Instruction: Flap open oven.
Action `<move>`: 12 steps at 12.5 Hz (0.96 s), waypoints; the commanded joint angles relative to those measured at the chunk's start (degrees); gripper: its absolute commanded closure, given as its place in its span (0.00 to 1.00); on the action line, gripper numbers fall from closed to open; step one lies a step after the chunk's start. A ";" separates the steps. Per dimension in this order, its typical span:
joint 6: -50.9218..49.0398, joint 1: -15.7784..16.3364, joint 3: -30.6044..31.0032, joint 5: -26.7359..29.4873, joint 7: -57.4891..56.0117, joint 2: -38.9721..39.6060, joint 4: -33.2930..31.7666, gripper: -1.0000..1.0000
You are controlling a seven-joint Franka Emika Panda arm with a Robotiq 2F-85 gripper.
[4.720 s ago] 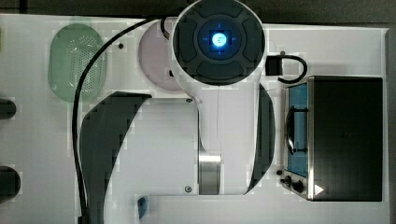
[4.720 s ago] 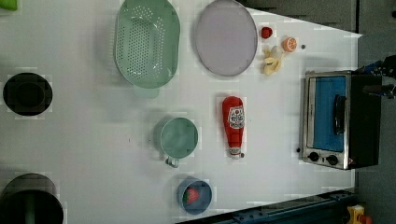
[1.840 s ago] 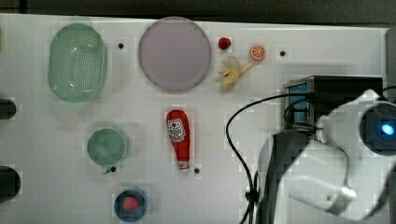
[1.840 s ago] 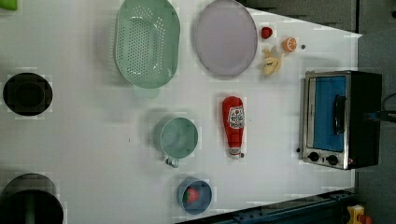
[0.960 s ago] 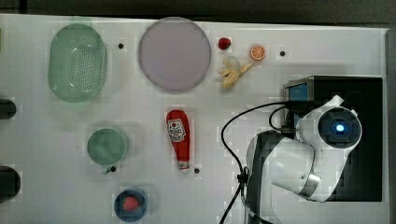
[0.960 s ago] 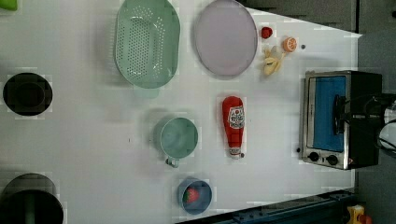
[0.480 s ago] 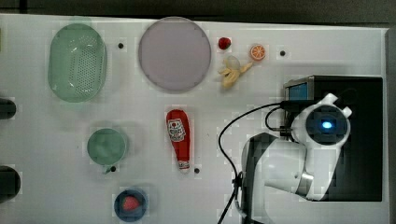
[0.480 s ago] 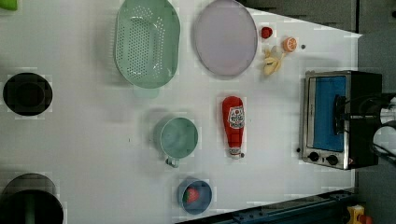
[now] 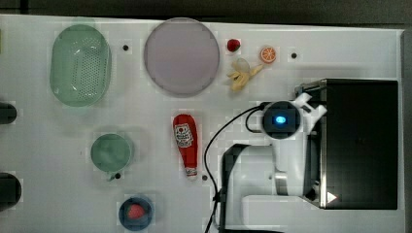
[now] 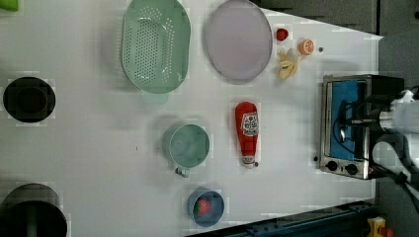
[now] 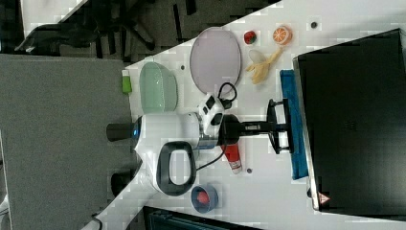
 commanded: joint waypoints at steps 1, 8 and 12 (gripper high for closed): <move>-0.16 3.99 3.71 -8.13 14.83 1.76 -2.46 0.82; -0.95 7.06 8.26 -19.45 37.37 13.06 -0.02 0.82; 2.10 8.07 8.81 -19.37 37.52 20.07 4.13 0.82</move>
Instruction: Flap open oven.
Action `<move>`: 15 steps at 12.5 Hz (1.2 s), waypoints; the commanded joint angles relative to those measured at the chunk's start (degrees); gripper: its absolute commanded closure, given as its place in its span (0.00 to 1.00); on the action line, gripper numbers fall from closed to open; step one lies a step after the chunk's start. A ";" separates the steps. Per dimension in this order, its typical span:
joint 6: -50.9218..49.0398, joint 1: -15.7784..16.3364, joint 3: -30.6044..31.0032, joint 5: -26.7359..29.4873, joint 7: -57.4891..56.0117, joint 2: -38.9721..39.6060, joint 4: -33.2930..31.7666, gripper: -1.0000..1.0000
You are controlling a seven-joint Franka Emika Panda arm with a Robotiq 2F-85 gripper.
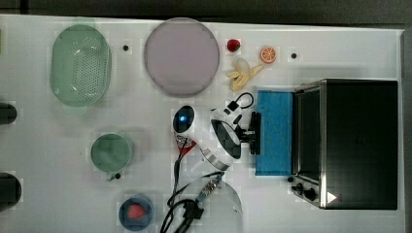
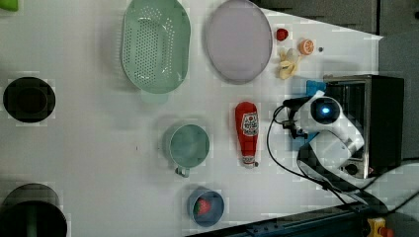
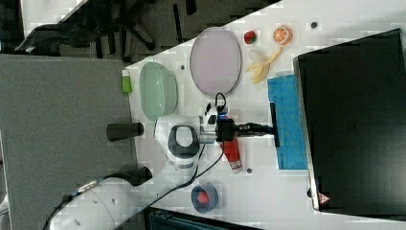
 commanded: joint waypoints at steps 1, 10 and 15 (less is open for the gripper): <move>0.99 0.39 -0.18 -0.89 4.77 0.26 3.11 0.82; -4.00 -0.29 -1.09 35.48 5.47 -21.22 6.16 0.82; -31.44 -0.25 -1.55 45.43 7.92 -32.96 19.13 0.82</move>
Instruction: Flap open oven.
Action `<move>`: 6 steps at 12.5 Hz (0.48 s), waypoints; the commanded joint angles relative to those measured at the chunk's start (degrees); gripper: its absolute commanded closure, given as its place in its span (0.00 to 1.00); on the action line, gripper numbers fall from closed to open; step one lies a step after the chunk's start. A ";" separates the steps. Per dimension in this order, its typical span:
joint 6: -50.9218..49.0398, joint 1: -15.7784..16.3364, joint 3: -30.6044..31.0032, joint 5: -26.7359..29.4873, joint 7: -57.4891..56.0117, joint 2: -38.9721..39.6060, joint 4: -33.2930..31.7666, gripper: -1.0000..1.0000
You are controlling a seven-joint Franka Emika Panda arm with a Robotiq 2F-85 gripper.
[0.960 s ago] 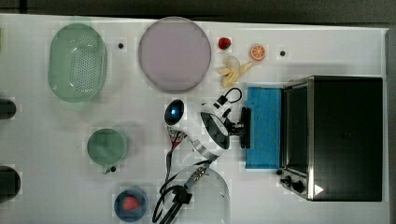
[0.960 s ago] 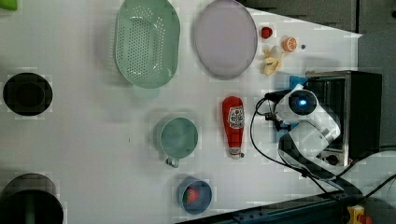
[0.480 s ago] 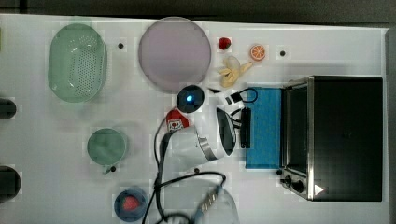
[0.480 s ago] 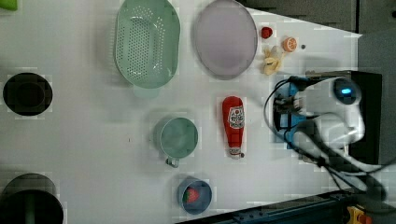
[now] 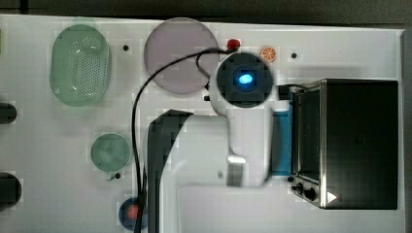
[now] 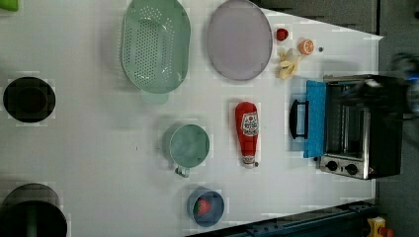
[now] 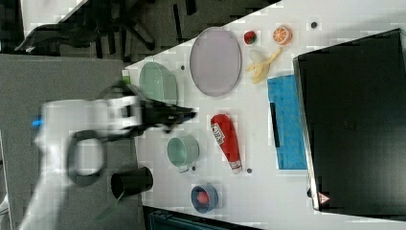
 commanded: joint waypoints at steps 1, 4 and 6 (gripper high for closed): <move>-12.65 -0.25 -0.55 0.82 3.28 -3.64 8.63 0.82; -27.12 -0.26 -0.58 1.21 3.68 -5.29 14.74 0.82; -26.47 -0.28 -0.89 1.10 3.68 -5.24 16.42 0.82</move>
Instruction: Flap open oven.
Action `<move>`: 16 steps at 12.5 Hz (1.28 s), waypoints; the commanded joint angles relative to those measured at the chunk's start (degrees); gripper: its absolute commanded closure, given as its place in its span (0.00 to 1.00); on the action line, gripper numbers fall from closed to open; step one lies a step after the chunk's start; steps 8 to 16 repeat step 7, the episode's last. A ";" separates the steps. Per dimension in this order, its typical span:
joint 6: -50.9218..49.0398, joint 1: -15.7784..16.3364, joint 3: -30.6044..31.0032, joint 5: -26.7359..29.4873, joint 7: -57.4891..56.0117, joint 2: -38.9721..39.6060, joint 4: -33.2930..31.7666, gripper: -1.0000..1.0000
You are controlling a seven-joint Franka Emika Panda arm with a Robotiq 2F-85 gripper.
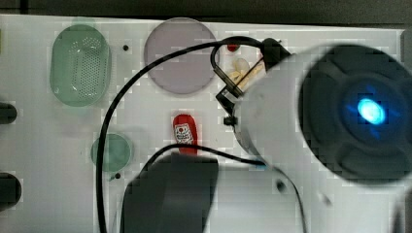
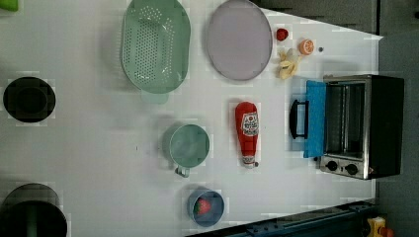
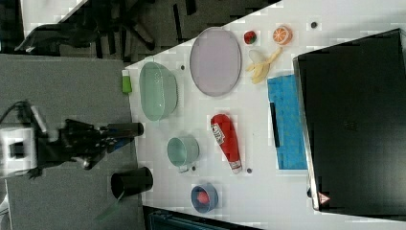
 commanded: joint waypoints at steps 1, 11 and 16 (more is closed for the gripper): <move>-0.41 0.15 -0.23 -0.42 3.16 3.33 -1.32 0.82; -0.34 0.15 -0.19 -0.42 3.16 3.90 -1.44 0.82; -0.34 0.15 -0.19 -0.42 3.16 3.90 -1.44 0.82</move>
